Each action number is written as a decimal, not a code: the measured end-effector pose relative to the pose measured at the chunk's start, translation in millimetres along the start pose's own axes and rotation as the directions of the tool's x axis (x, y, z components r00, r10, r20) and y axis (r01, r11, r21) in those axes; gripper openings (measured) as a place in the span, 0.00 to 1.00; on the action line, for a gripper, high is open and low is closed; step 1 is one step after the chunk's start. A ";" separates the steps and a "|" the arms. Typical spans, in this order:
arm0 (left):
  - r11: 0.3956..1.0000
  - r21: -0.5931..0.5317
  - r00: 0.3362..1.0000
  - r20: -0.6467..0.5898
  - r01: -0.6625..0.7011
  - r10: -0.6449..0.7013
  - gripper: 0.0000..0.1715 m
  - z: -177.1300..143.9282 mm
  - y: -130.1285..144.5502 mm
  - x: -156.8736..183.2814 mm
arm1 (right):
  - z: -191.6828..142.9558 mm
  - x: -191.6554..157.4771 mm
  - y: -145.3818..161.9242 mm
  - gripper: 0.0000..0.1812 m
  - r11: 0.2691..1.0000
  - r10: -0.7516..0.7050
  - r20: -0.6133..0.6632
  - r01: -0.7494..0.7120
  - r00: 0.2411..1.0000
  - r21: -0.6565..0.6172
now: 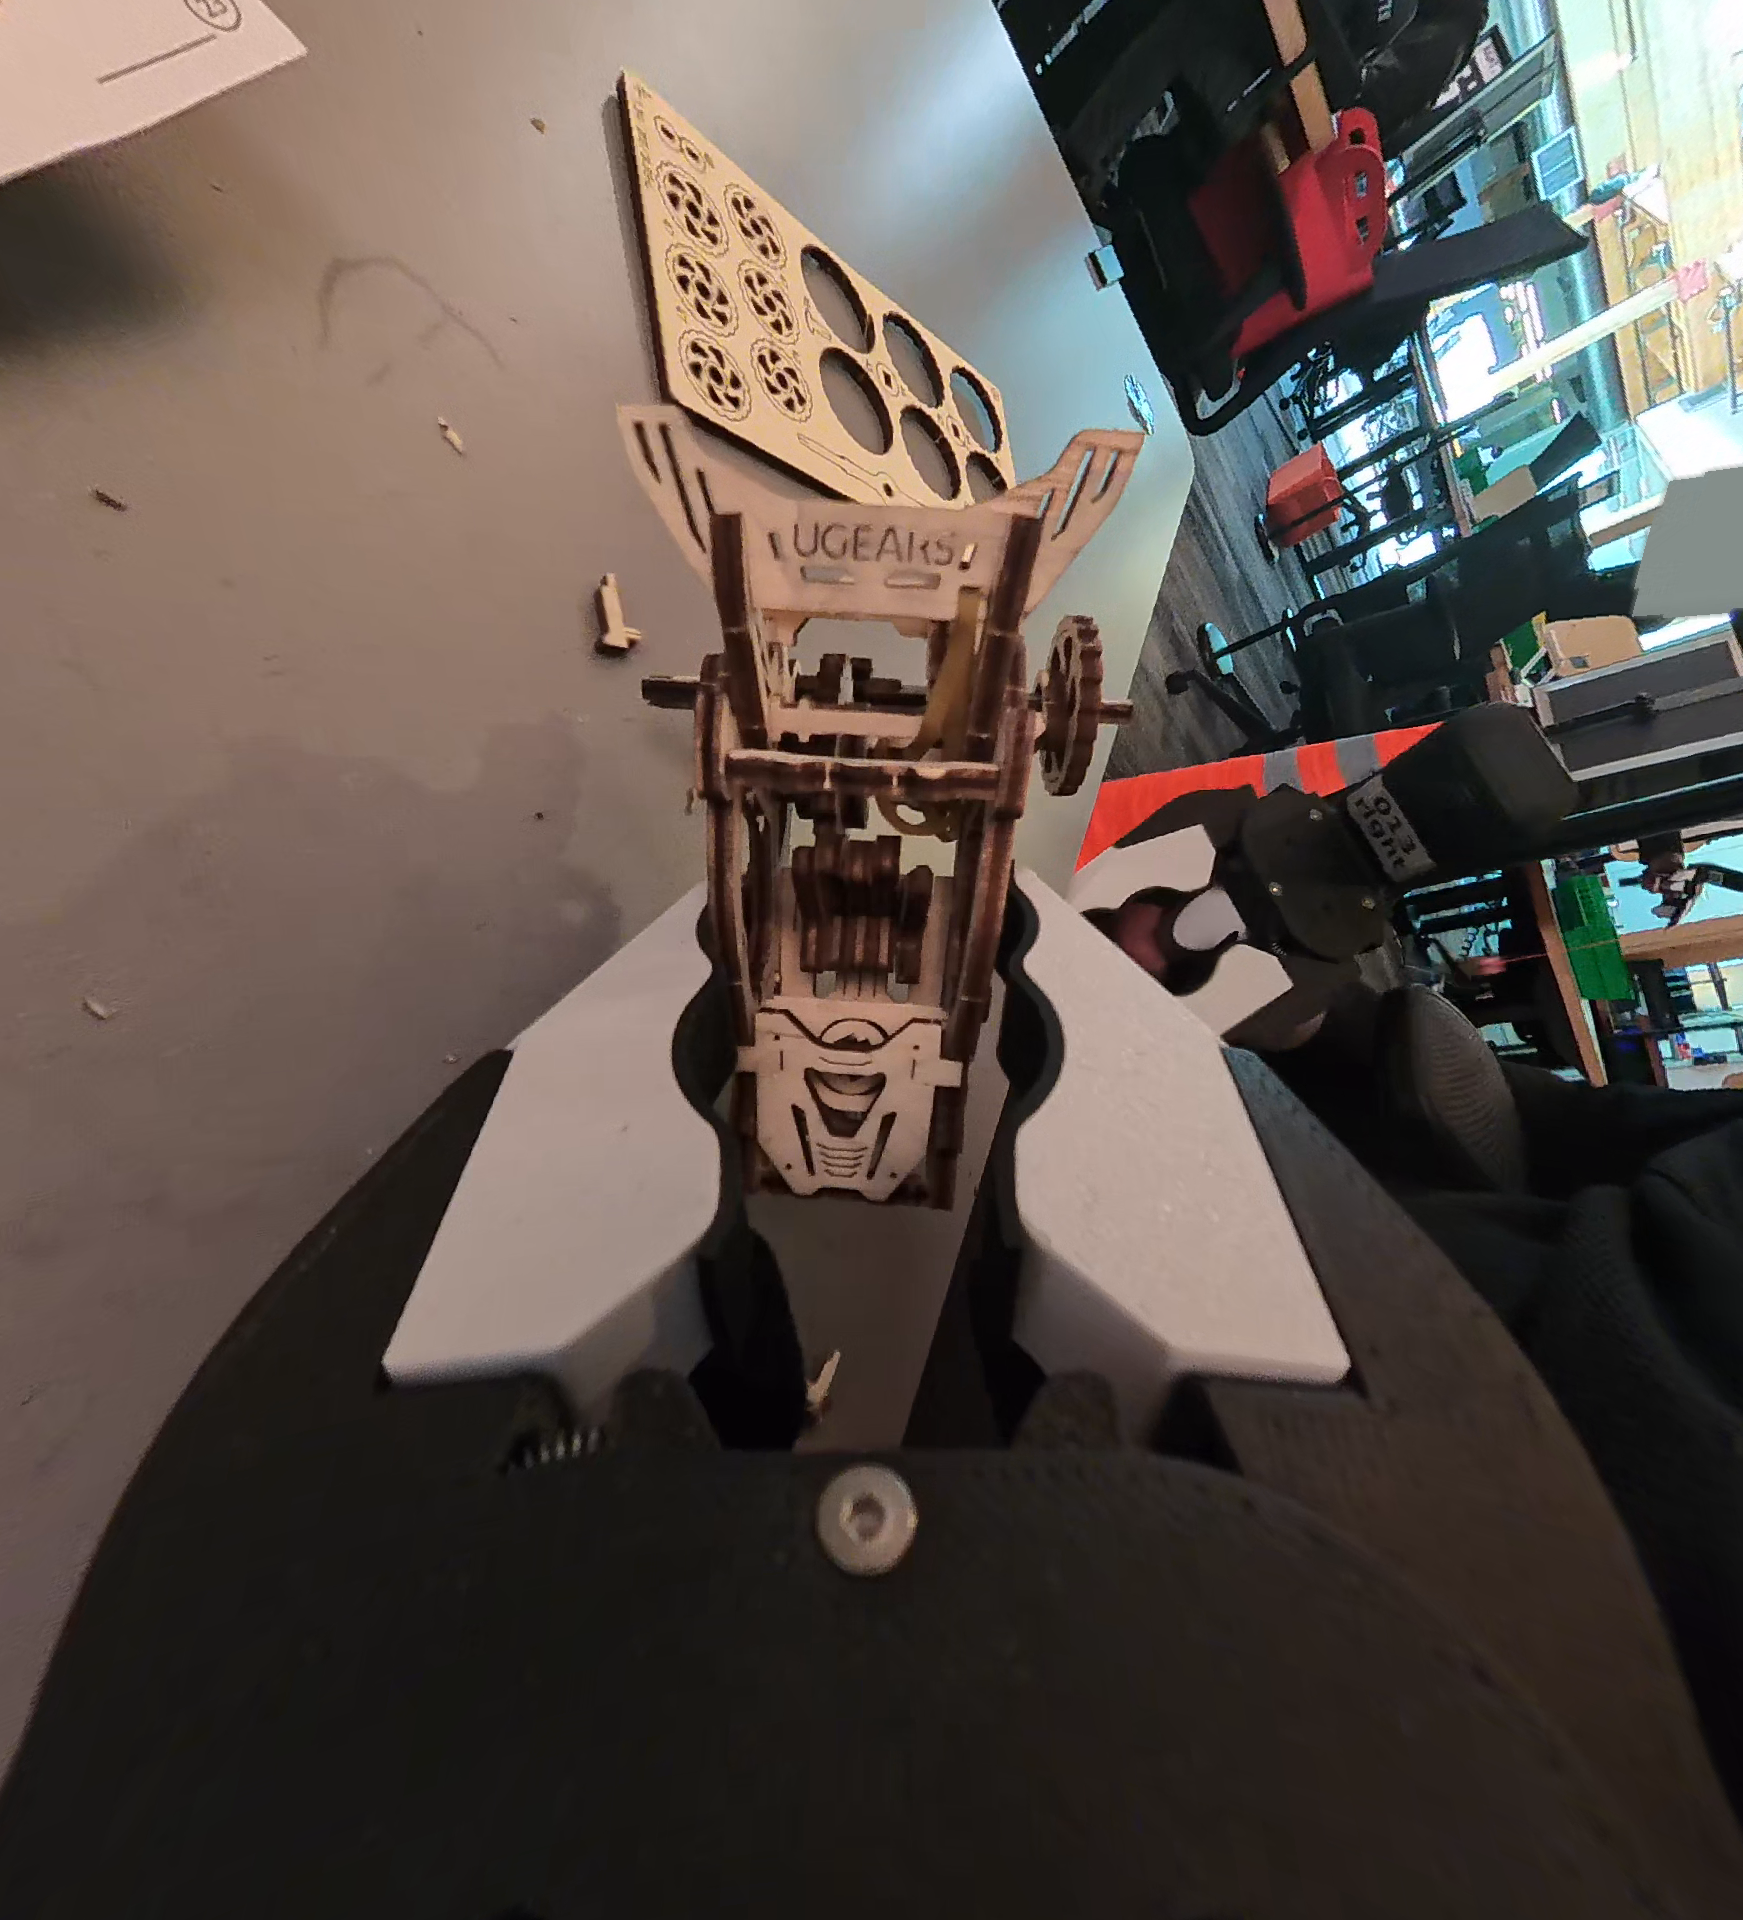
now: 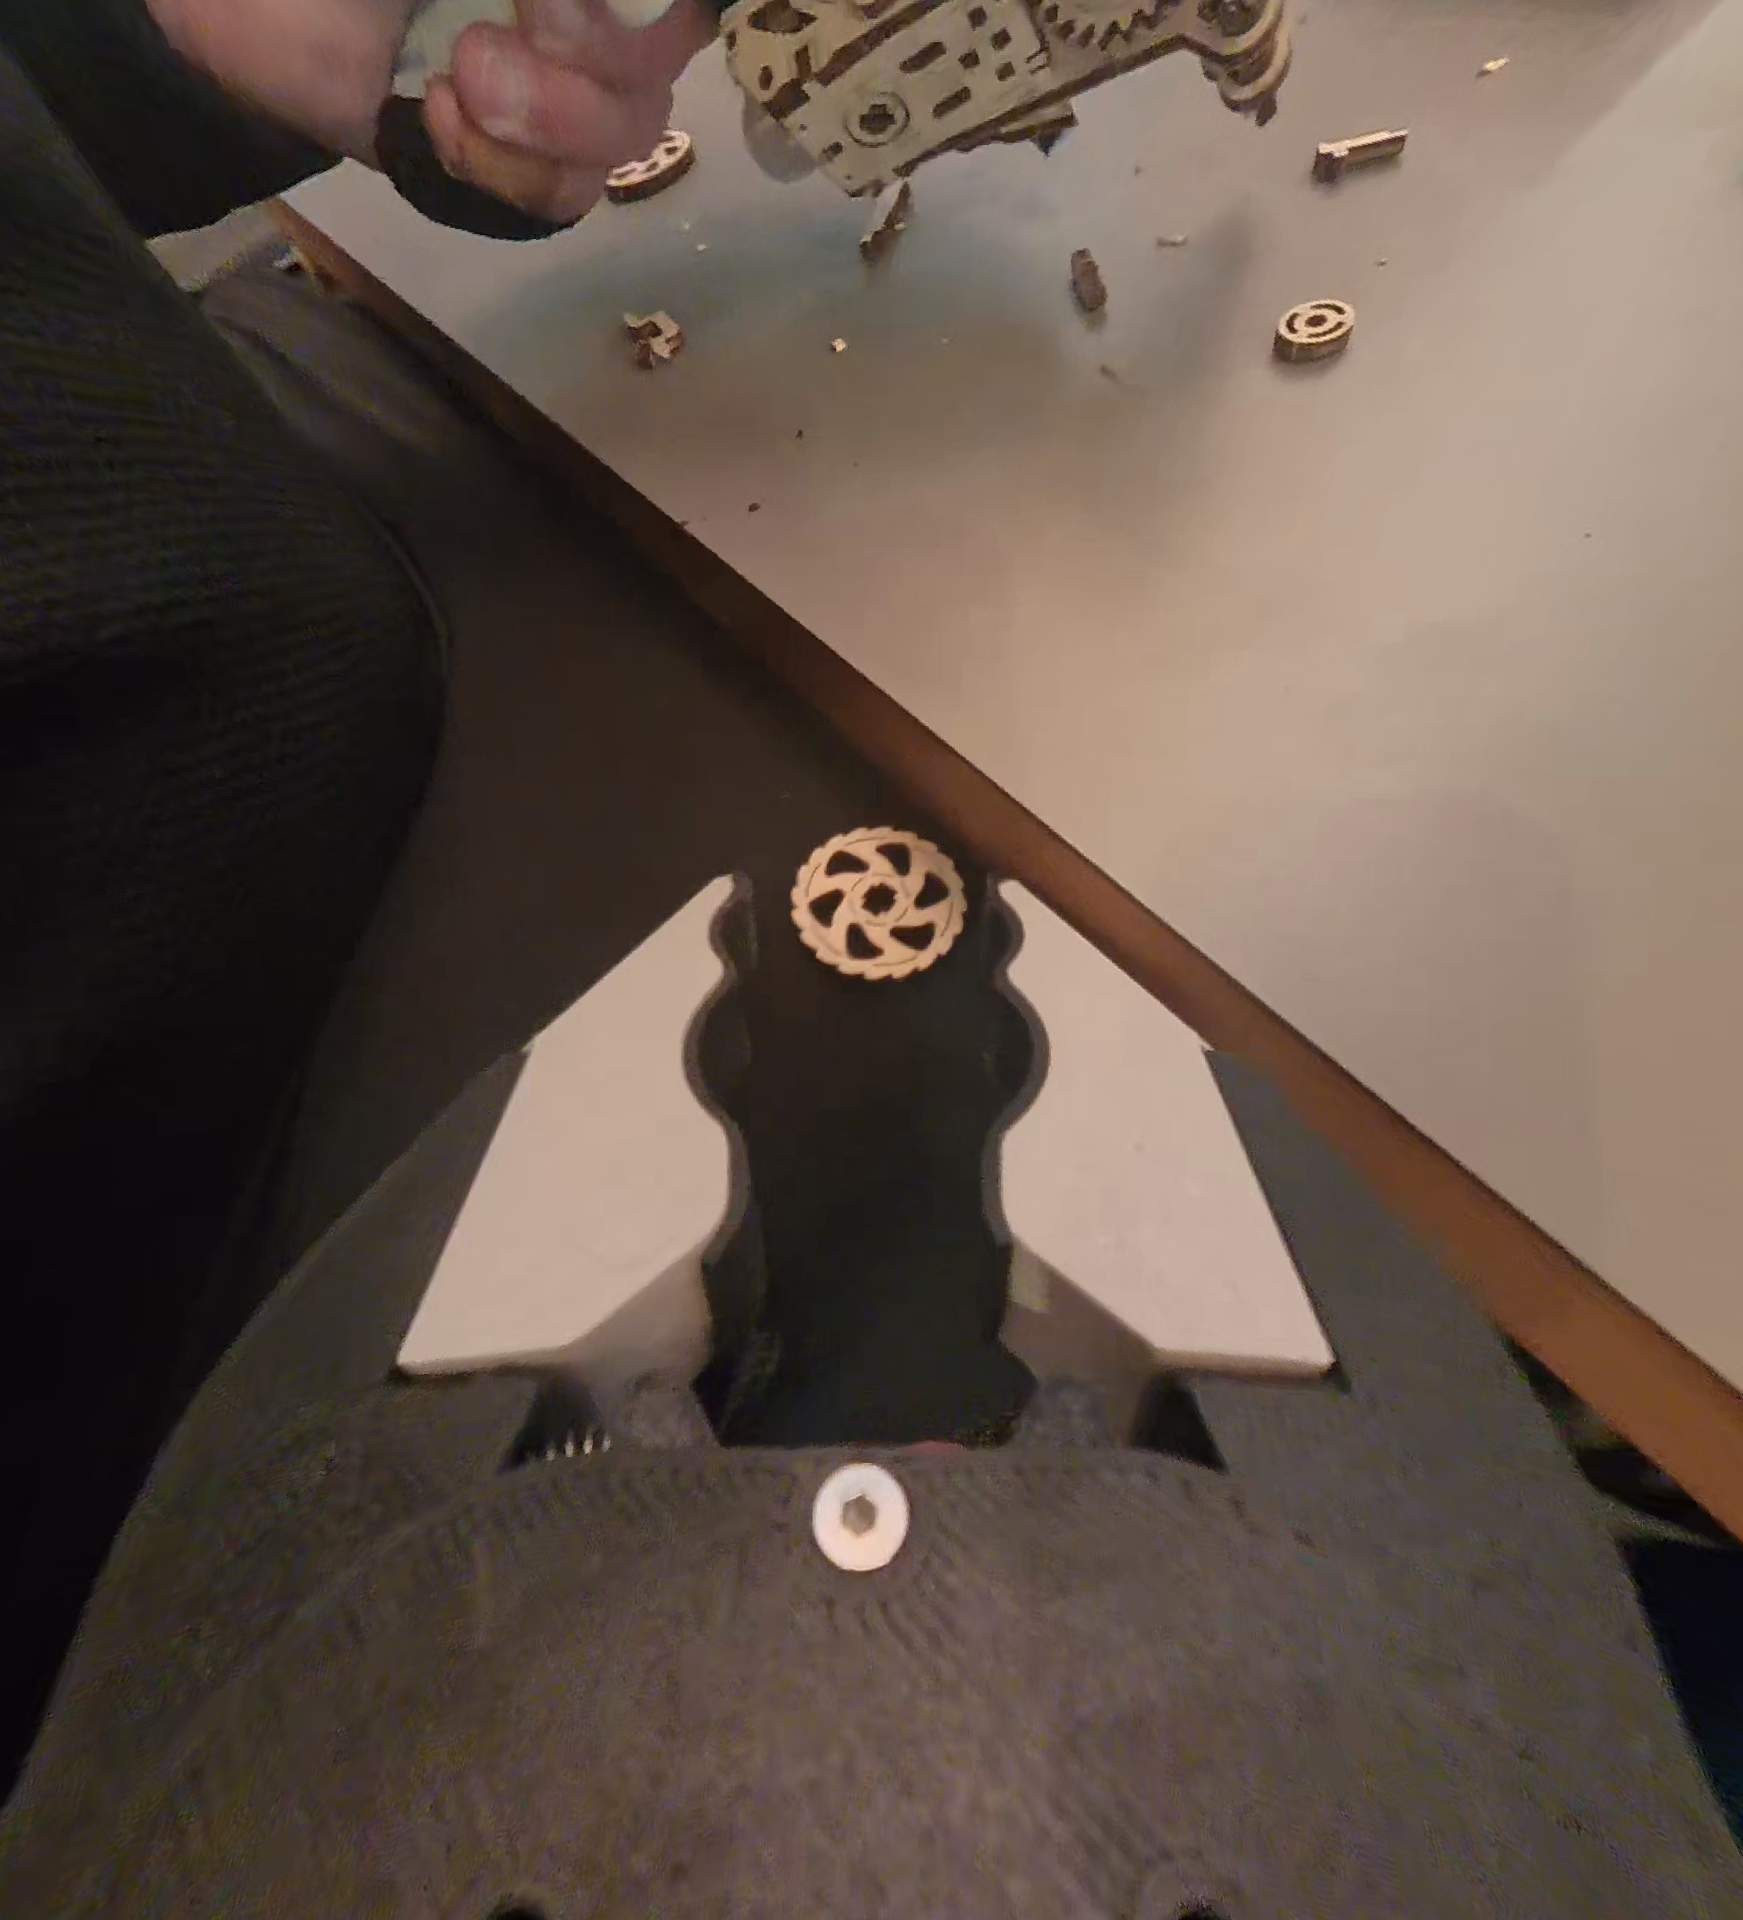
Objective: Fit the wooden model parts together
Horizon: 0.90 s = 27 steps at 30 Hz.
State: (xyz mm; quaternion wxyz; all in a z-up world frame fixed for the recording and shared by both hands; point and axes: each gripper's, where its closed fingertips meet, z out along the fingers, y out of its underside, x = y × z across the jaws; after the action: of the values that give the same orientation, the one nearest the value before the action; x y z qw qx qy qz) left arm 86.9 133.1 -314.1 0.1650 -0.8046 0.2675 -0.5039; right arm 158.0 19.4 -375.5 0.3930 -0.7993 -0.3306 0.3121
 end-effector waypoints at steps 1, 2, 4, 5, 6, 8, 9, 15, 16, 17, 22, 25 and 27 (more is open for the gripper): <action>1.000 -0.002 1.000 -0.001 -0.001 0.001 0.27 1.5 0.4 0.7 | 0.5 1.6 0.4 0.20 1.000 0.001 -0.011 -0.001 1.000 -0.003; 1.000 -0.005 1.000 -0.002 0.000 0.000 0.27 3.1 0.9 1.4 | 0.1 1.3 0.3 0.18 1.000 -0.005 -0.009 0.005 1.000 -0.004; 1.000 -0.011 1.000 -0.009 0.003 -0.003 0.27 6.8 1.9 3.2 | -5.5 0.7 -0.2 0.17 1.000 -0.013 0.001 0.013 1.000 -0.002; 1.000 -0.012 1.000 -0.018 0.009 -0.009 0.27 9.0 2.1 4.9 | -9.4 -1.9 -1.5 0.17 1.000 -0.005 0.020 0.005 1.000 0.009; 1.000 -0.013 0.999 -0.030 0.021 -0.021 0.27 11.4 2.1 6.6 | -13.5 -3.8 -3.2 0.17 1.000 0.004 0.033 -0.005 0.999 0.023; 0.999 -0.017 0.997 -0.057 0.041 -0.042 0.27 16.3 2.6 10.4 | -23.8 -8.3 -11.6 0.17 0.998 0.002 0.059 -0.006 0.998 0.059; 0.999 -0.018 0.996 -0.070 0.051 -0.052 0.27 18.5 2.9 12.4 | -30.7 -10.2 -22.1 0.17 0.996 -0.001 0.071 -0.005 0.998 0.094; 0.989 -0.012 0.973 -0.181 0.145 -0.145 0.27 25.2 4.2 27.8 | -52.7 12.3 -123.7 0.17 0.926 -0.208 -0.120 0.235 0.971 0.297; 0.987 -0.008 0.967 -0.197 0.161 -0.160 0.27 25.3 3.5 29.4 | -48.9 15.0 -137.7 0.17 0.908 -0.251 -0.136 0.282 0.958 0.310; 0.983 -0.005 0.960 -0.216 0.182 -0.178 0.27 24.8 2.4 30.9 | -41.7 17.9 -147.0 0.17 0.895 -0.302 -0.152 0.335 0.941 0.296; 0.977 0.001 0.949 -0.238 0.211 -0.205 0.27 19.7 -1.6 31.9 | -10.2 29.3 -166.2 0.17 0.835 -0.466 -0.193 0.501 0.864 0.228; 0.976 0.002 0.946 -0.248 0.218 -0.211 0.27 17.1 -3.0 31.8 | -2.6 31.0 -169.5 0.17 0.819 -0.500 -0.178 0.530 0.848 0.220; 0.976 -0.004 0.943 -0.256 0.220 -0.213 0.27 17.0 -2.7 32.4 | 1.7 32.1 -168.2 0.17 0.816 -0.519 -0.152 0.540 0.841 0.207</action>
State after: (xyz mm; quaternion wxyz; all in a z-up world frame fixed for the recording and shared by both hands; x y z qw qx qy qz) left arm 114.2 115.8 -296.7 0.0827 -0.7555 0.1904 -0.6214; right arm 127.9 124.5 -243.6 0.5728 -0.6348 -0.4817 0.1922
